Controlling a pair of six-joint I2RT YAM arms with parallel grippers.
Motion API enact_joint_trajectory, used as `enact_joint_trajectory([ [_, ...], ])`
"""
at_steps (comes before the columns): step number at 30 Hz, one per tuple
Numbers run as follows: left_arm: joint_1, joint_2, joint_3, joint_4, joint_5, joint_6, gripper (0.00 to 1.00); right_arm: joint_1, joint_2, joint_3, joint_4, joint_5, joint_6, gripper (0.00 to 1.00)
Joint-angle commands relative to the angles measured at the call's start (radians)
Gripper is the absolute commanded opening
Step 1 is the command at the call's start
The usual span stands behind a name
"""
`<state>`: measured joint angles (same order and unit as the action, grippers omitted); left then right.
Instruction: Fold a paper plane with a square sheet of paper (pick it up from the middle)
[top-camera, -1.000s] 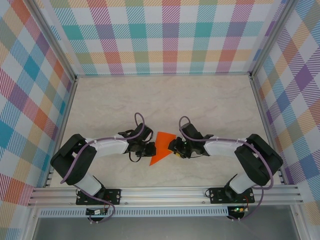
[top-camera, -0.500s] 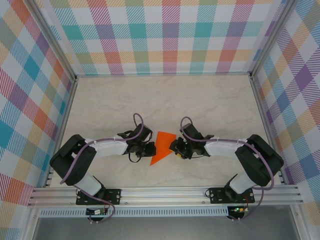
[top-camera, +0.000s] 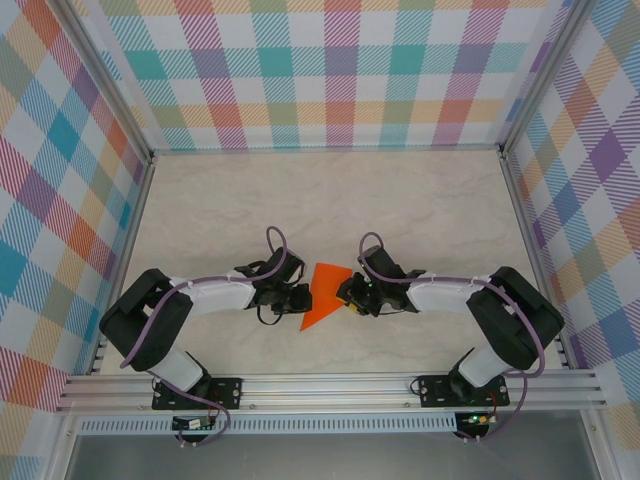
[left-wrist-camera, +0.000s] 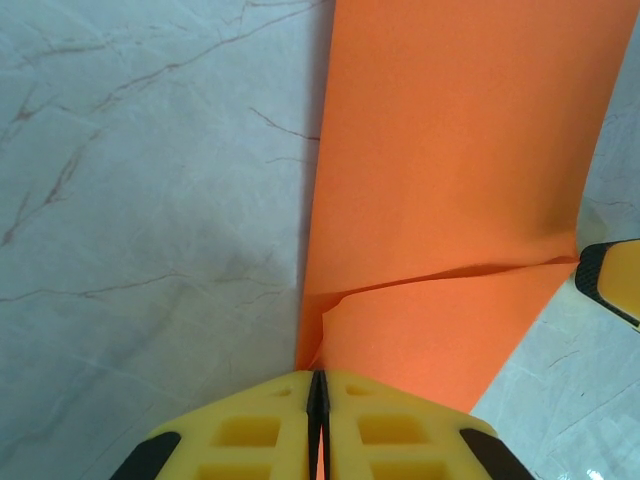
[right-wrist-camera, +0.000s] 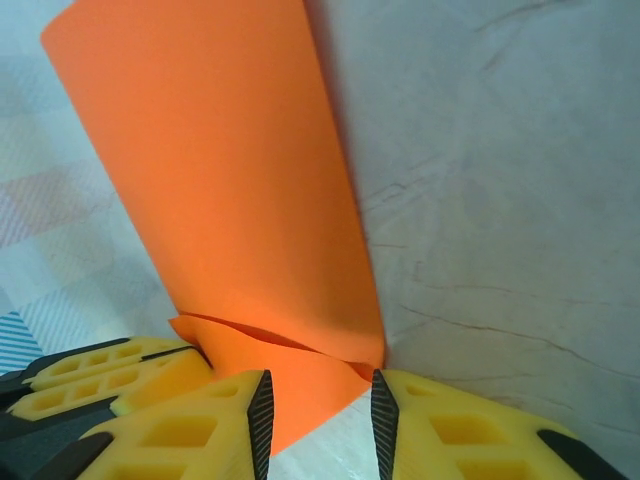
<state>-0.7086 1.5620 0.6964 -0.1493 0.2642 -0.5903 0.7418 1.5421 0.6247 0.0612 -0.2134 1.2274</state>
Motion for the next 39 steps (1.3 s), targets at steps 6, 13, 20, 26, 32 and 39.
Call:
enact_joint_trajectory([
  [6, 0.006, 0.018, -0.032, -0.035, -0.009, -0.007, 0.11, 0.007, 0.018, 0.017, 0.062, -0.002, 0.018, 0.35],
  [13, 0.006, 0.010, -0.031, -0.038, -0.022, -0.012, 0.11, 0.008, -0.011, 0.000, 0.038, 0.028, 0.047, 0.38],
  [20, 0.006, 0.004, -0.035, -0.026, -0.013, -0.026, 0.11, 0.007, 0.000, -0.022, 0.039, 0.045, 0.121, 0.38],
  [26, 0.006, 0.010, -0.038, -0.016, -0.008, -0.031, 0.11, 0.008, 0.007, -0.034, 0.039, 0.057, 0.144, 0.38],
  [32, 0.007, 0.005, -0.040, -0.019, -0.010, -0.035, 0.11, 0.008, -0.017, -0.030, 0.048, 0.071, 0.138, 0.38],
  [39, 0.006, 0.002, -0.052, -0.013, -0.023, -0.054, 0.09, 0.010, -0.095, -0.016, -0.102, 0.139, 0.095, 0.40],
])
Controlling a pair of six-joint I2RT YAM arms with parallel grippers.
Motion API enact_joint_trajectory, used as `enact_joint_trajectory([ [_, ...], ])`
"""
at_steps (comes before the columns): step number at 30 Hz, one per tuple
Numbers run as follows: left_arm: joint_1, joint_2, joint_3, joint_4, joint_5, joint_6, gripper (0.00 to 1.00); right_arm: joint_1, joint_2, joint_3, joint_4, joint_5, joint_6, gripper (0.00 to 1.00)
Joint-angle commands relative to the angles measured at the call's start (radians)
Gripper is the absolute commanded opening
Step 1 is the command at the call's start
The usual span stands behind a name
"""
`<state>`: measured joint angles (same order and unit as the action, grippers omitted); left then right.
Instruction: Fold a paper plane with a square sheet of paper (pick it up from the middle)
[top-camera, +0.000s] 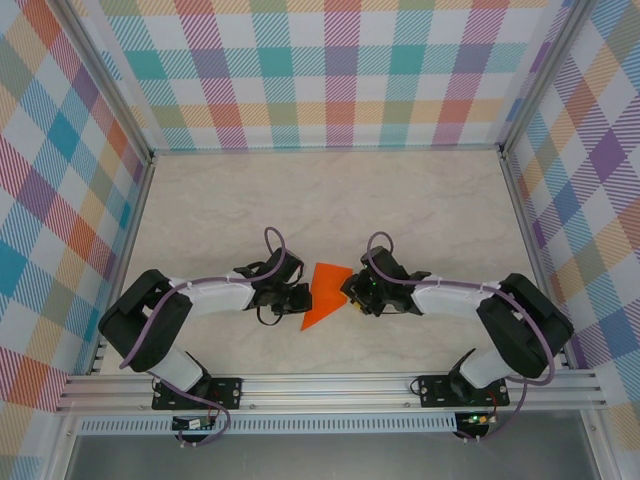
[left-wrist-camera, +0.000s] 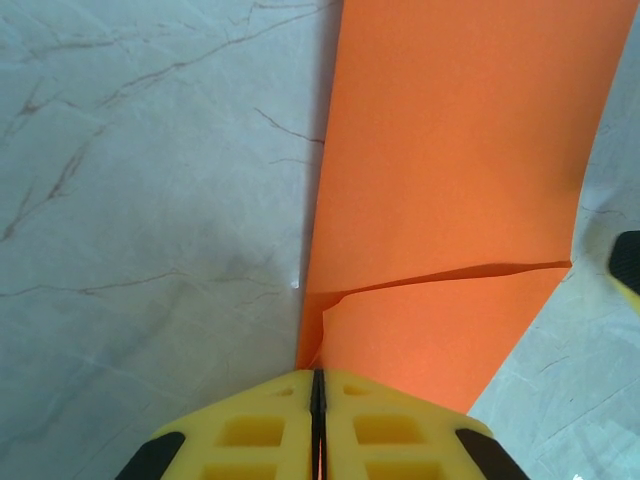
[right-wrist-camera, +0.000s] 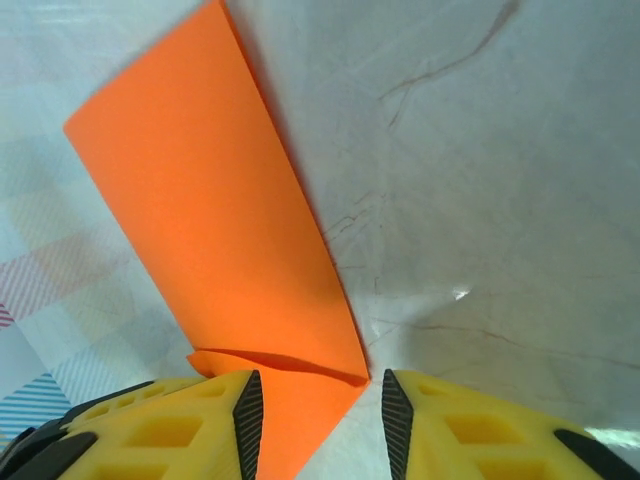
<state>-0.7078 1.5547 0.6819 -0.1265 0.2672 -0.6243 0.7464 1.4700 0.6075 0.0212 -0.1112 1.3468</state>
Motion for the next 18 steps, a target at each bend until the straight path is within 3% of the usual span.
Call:
enact_joint_trajectory([
  [1, 0.006, 0.011, -0.038, -0.031, -0.025, -0.020, 0.09, 0.005, -0.012, 0.004, -0.048, 0.021, -0.030, 0.40],
  [5, 0.006, 0.025, -0.042, -0.003, -0.008, -0.040, 0.07, 0.005, 0.058, 0.023, 0.023, -0.051, -0.030, 0.39],
  [18, 0.007, 0.018, -0.057, -0.005, -0.020, -0.045, 0.05, 0.007, 0.095, 0.043, 0.126, -0.076, -0.051, 0.36],
])
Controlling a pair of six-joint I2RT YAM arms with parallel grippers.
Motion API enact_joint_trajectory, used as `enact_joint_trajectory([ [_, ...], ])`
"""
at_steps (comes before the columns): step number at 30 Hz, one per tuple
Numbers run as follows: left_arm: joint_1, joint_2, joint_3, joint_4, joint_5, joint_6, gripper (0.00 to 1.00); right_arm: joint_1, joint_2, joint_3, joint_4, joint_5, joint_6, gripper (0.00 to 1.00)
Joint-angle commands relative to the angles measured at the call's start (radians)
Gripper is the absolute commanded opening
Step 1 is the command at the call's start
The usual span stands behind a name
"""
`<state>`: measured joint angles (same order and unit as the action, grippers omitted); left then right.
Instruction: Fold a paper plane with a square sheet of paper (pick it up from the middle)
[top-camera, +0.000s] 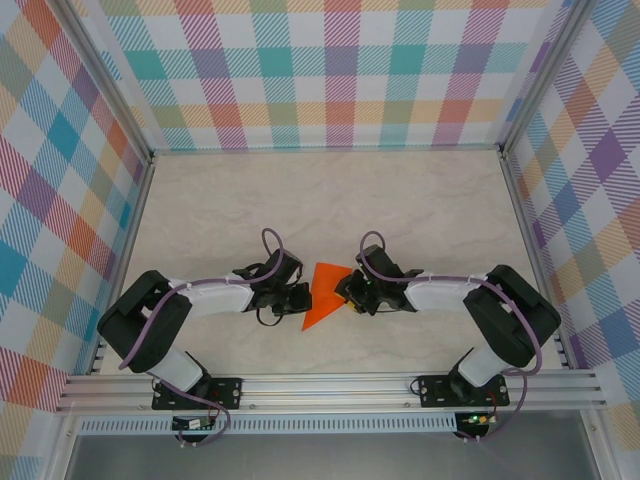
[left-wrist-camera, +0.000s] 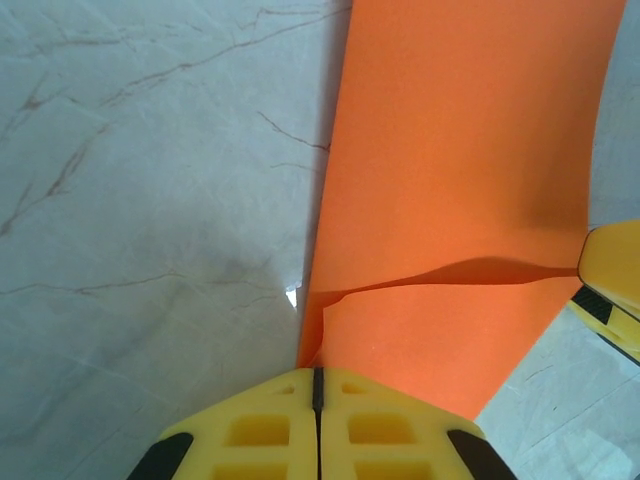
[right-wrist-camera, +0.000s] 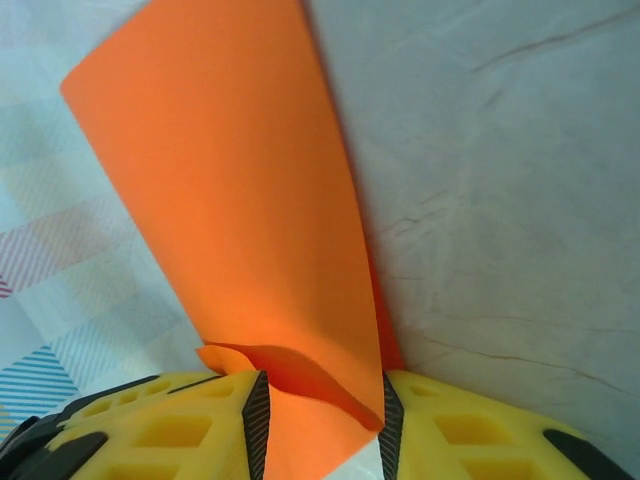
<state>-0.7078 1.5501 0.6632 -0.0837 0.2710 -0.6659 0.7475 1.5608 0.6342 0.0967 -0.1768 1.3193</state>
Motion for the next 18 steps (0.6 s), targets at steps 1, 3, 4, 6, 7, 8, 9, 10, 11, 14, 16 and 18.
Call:
enact_joint_trajectory([
  [1, 0.007, 0.021, -0.036, -0.053, -0.027, -0.002, 0.05, 0.006, -0.001, 0.018, 0.052, -0.008, -0.029, 0.36],
  [3, 0.007, 0.018, -0.036, -0.059, -0.030, 0.001, 0.06, 0.006, -0.008, 0.024, 0.045, -0.002, -0.046, 0.37],
  [4, 0.007, 0.016, -0.036, -0.059, -0.030, 0.002, 0.05, 0.006, -0.013, 0.027, 0.033, 0.006, -0.051, 0.37],
  [6, 0.007, 0.009, -0.039, -0.060, -0.034, 0.002, 0.06, 0.000, -0.018, 0.036, 0.008, 0.012, -0.072, 0.38],
  [7, 0.007, 0.006, -0.039, -0.059, -0.033, 0.005, 0.06, -0.005, -0.017, 0.040, -0.001, 0.012, -0.087, 0.38],
  [8, 0.007, 0.003, -0.039, -0.058, -0.031, 0.008, 0.06, -0.013, -0.013, 0.044, 0.004, 0.000, -0.104, 0.38],
  [9, 0.007, -0.001, -0.037, -0.056, -0.026, 0.015, 0.06, -0.022, -0.004, 0.053, 0.012, -0.022, -0.129, 0.38],
  [10, 0.007, -0.003, -0.036, -0.057, -0.024, 0.021, 0.06, -0.029, 0.009, 0.061, 0.010, -0.041, -0.150, 0.38],
  [11, 0.007, -0.008, -0.033, -0.060, -0.022, 0.030, 0.07, -0.037, 0.023, 0.072, 0.010, -0.063, -0.174, 0.38],
  [14, 0.007, -0.023, -0.025, -0.072, -0.015, 0.055, 0.09, -0.051, 0.054, 0.081, 0.041, -0.100, -0.217, 0.37],
  [16, 0.007, -0.038, -0.019, -0.082, -0.021, 0.064, 0.12, -0.062, 0.079, 0.080, 0.080, -0.130, -0.234, 0.36],
  [18, 0.007, -0.066, -0.016, -0.092, -0.032, 0.072, 0.15, -0.076, 0.104, 0.095, 0.096, -0.170, -0.262, 0.34],
])
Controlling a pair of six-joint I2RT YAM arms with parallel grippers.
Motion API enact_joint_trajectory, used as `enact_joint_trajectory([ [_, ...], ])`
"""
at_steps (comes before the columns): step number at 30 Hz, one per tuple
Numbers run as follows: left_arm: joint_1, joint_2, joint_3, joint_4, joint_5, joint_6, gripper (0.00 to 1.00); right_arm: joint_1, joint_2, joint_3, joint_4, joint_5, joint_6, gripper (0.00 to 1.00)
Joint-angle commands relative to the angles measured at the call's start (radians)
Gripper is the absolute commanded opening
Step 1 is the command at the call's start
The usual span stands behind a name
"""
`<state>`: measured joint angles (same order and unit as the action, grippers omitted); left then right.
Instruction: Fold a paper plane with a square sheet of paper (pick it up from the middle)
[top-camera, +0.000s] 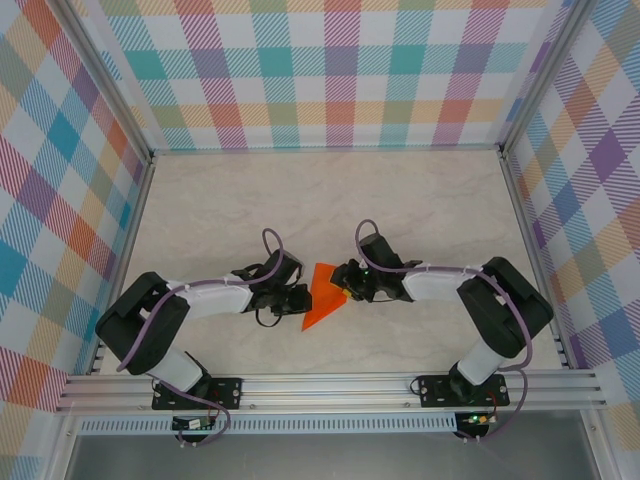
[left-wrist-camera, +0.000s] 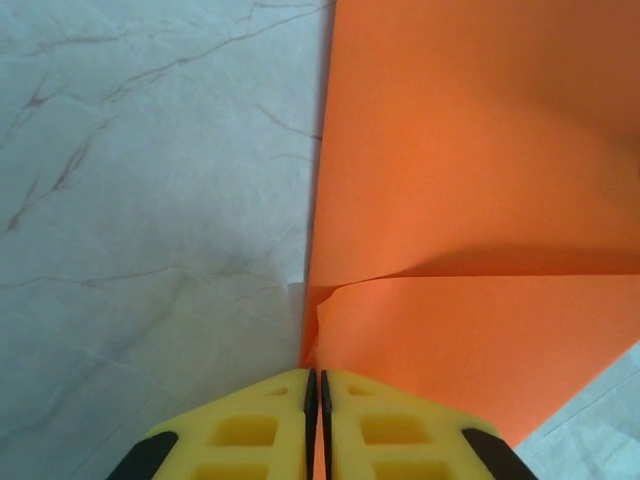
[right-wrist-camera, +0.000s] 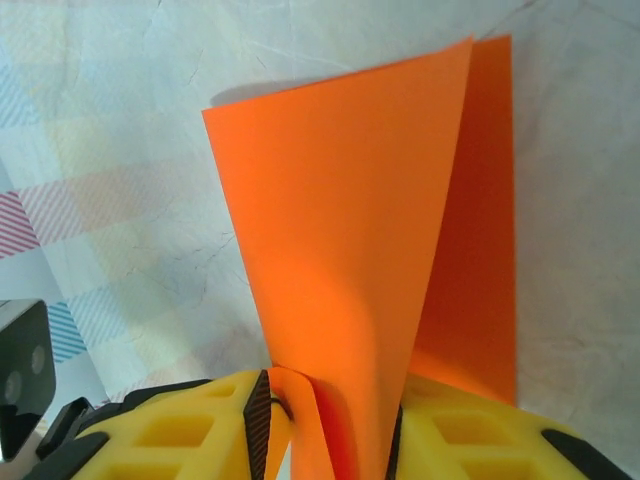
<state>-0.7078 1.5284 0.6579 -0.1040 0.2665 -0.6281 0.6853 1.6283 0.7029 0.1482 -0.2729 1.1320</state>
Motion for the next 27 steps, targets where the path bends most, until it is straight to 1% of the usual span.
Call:
enact_joint_trajectory([
  [1, 0.007, -0.061, -0.011, -0.078, -0.035, 0.035, 0.18, -0.019, 0.045, 0.037, 0.039, -0.087, -0.090, 0.34],
  [4, 0.007, -0.134, -0.016, -0.098, -0.059, 0.034, 0.26, -0.029, 0.068, 0.075, -0.002, -0.109, -0.134, 0.31],
  [5, 0.007, -0.163, -0.023, -0.101, -0.067, 0.031, 0.31, -0.030, 0.072, 0.083, -0.011, -0.115, -0.143, 0.31],
  [6, 0.007, -0.194, -0.031, -0.104, -0.072, 0.028, 0.34, -0.033, 0.074, 0.091, -0.021, -0.125, -0.150, 0.30],
  [8, -0.001, -0.250, -0.039, -0.117, -0.083, 0.026, 0.37, -0.036, 0.071, 0.094, -0.025, -0.134, -0.156, 0.29],
  [10, -0.034, -0.301, -0.040, -0.140, -0.120, 0.028, 0.42, -0.039, 0.069, 0.097, -0.027, -0.146, -0.158, 0.30],
  [13, -0.124, -0.346, -0.025, -0.192, -0.225, 0.030, 0.49, -0.043, 0.070, 0.110, -0.051, -0.156, -0.168, 0.32],
  [15, -0.193, -0.337, -0.005, -0.235, -0.318, 0.030, 0.53, -0.045, 0.069, 0.119, -0.063, -0.163, -0.174, 0.33],
  [17, -0.248, -0.302, 0.014, -0.242, -0.375, 0.028, 0.63, -0.047, 0.067, 0.132, -0.088, -0.163, -0.182, 0.34],
  [21, -0.348, -0.186, 0.084, -0.279, -0.504, 0.039, 0.66, -0.056, 0.063, 0.144, -0.104, -0.173, -0.184, 0.34],
  [24, -0.390, -0.108, 0.115, -0.262, -0.539, 0.038, 0.67, -0.062, 0.064, 0.150, -0.099, -0.190, -0.174, 0.35],
  [27, -0.420, -0.038, 0.153, -0.282, -0.591, 0.039, 0.67, -0.062, 0.063, 0.156, -0.104, -0.194, -0.169, 0.35],
])
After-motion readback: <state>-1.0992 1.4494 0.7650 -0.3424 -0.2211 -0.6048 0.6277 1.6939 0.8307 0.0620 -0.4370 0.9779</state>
